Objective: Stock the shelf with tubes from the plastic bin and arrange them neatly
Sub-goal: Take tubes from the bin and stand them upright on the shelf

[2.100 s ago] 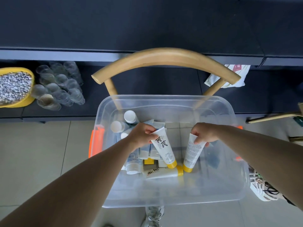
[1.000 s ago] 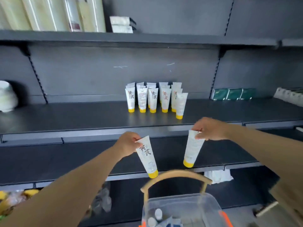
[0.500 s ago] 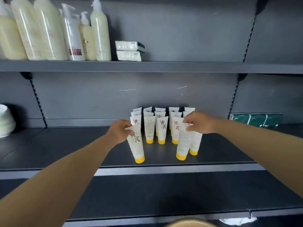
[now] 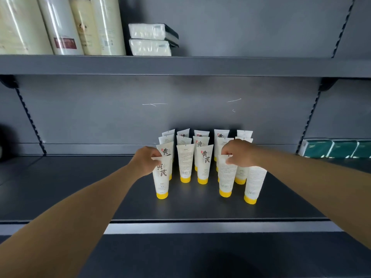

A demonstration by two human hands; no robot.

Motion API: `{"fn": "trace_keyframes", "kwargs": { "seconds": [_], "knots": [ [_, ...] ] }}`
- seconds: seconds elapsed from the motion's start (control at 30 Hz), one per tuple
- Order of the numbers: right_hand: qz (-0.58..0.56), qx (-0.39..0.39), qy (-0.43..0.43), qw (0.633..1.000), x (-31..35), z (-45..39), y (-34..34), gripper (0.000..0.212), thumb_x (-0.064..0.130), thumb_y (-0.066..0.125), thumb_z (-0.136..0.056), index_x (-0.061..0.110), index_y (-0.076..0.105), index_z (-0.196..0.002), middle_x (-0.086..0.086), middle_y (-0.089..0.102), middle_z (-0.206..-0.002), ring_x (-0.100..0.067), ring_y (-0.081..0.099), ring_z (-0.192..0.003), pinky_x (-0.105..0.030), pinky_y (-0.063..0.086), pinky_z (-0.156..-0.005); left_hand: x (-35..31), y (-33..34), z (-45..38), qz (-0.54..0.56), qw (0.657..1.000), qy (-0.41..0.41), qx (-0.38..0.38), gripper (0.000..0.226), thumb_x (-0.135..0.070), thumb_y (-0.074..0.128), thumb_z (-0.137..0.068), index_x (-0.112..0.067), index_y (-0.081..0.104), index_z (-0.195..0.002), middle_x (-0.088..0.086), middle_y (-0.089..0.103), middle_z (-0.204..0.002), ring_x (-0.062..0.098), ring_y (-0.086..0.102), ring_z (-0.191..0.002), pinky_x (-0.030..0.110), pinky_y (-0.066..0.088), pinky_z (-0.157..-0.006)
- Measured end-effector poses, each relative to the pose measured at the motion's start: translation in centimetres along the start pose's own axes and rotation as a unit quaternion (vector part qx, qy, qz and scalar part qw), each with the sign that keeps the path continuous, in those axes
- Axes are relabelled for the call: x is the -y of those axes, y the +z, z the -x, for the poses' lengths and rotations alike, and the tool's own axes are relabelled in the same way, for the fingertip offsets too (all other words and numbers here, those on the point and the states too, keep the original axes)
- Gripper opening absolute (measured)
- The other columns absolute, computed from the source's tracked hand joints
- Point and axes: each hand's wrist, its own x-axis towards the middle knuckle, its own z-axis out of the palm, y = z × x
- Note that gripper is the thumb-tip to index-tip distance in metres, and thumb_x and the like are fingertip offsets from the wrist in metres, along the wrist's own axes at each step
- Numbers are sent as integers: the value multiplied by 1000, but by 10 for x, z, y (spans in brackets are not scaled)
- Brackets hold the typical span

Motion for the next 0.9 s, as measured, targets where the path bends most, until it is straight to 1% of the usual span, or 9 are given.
{"fn": "trace_keyframes", "kwargs": {
  "seconds": [0.1, 0.23, 0.37, 0.47, 0.53, 0.63, 0.73, 0.83, 0.9],
  "knots": [
    [10, 8, 3, 1000, -2, -7, 4, 18, 12, 55, -90, 9, 64, -105, -4, 63, -108, -20, 58, -99, -29, 45, -81, 3, 1, -8, -6, 1000, 5, 6, 22, -9, 58, -89, -7, 66, -109, 8, 64, -116, 16, 53, -90, 24, 39, -75],
    [13, 23, 14, 1000, -2, -12, 9, 18, 12, 56, -90, 11, 63, -107, -4, 64, -106, -20, 59, -97, -25, 43, -75, 4, 1, -12, 5, 1000, -1, 13, 25, -10, 60, -88, -7, 65, -112, 8, 63, -120, 22, 57, -106, 24, 41, -80],
    [17, 32, 26, 999, -2, -15, 9, 18, 10, 58, -90, 9, 64, -107, -5, 64, -102, -19, 59, -94, -26, 46, -76, 4, 1, -12, 6, 1000, 2, 19, 24, -9, 60, -88, -6, 65, -111, 9, 63, -121, 23, 58, -105, 24, 40, -78],
    [36, 38, 21, 998, -2, -14, 6, 4, 10, 59, -89, 10, 61, -92, 0, 57, -83, -16, 54, -83, -18, 39, -62, 5, 0, -11, 9, 1000, 7, 22, 23, -8, 60, -88, -7, 66, -110, 9, 63, -120, 19, 56, -97, 25, 41, -78],
    [40, 35, 16, 998, 0, -14, 4, 5, 10, 60, -88, 13, 57, -85, 2, 52, -77, -15, 52, -80, -17, 33, -56, 6, -2, -10, 13, 1000, 9, 24, 23, -8, 60, -87, -7, 66, -109, 9, 64, -119, 17, 54, -93, 25, 41, -77],
    [43, 33, 16, 998, 0, -14, 5, 2, 9, 60, -88, 11, 60, -88, 0, 54, -80, -16, 52, -80, -17, 34, -57, 4, -3, -9, 16, 1000, 8, 25, 24, -8, 60, -87, -7, 66, -110, 8, 64, -118, 17, 55, -93, 25, 41, -77],
    [43, 35, 19, 998, 0, -12, 5, 9, 10, 60, -87, 7, 64, -94, -3, 57, -84, -17, 54, -80, -18, 37, -60, 3, -3, -8, 16, 999, 4, 28, 25, -8, 60, -88, -7, 65, -112, 8, 63, -121, 23, 58, -104, 26, 43, -77],
    [19, 31, 27, 999, 1, -8, -2, 21, 11, 62, -86, 9, 64, -107, -4, 62, -99, -19, 60, -88, -25, 53, -67, 1, -5, -6, 19, 999, 4, 30, 26, -8, 63, -86, -7, 65, -112, 7, 63, -122, 23, 59, -108, 25, 43, -79],
    [-9, 20, 35, 999, 3, 0, -9, 29, 12, 64, -86, 14, 61, -115, -3, 61, -110, -18, 60, -91, -23, 53, -60, -1, -8, -4, 46, 999, 1, 25, 25, -7, 67, -83, -7, 66, -108, 7, 65, -120, 22, 60, -107, 25, 44, -78]
  ]
}}
